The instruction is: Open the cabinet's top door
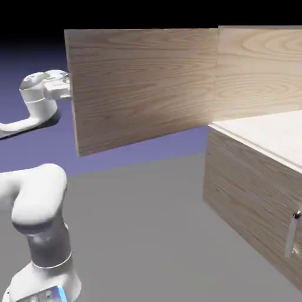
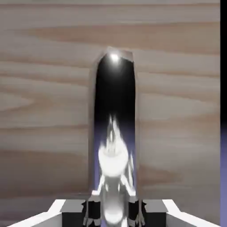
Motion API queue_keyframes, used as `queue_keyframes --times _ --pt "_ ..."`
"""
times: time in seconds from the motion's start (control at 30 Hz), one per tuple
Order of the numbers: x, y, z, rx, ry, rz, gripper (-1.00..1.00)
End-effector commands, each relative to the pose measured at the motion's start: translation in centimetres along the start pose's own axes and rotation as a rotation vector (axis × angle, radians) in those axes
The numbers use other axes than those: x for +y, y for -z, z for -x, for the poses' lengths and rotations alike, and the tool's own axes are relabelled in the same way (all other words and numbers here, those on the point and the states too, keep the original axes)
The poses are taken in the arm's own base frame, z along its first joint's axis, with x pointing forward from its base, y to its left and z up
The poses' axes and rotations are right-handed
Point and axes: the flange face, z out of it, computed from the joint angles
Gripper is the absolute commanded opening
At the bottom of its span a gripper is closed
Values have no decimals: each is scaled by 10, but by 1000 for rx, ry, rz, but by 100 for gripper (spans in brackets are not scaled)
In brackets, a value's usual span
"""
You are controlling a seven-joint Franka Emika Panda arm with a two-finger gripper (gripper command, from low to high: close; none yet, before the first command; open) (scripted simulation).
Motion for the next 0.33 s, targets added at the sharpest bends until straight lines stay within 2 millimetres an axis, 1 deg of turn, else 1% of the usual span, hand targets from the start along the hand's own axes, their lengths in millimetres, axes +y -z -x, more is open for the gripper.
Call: queue_keyframes --times 0.0,0.17,0.3 --pt "-2 9 2 14 0 13 -100" --pt "-12 51 13 73 0 73 -100" --pt "-22 81 22 117 0 116 -100"
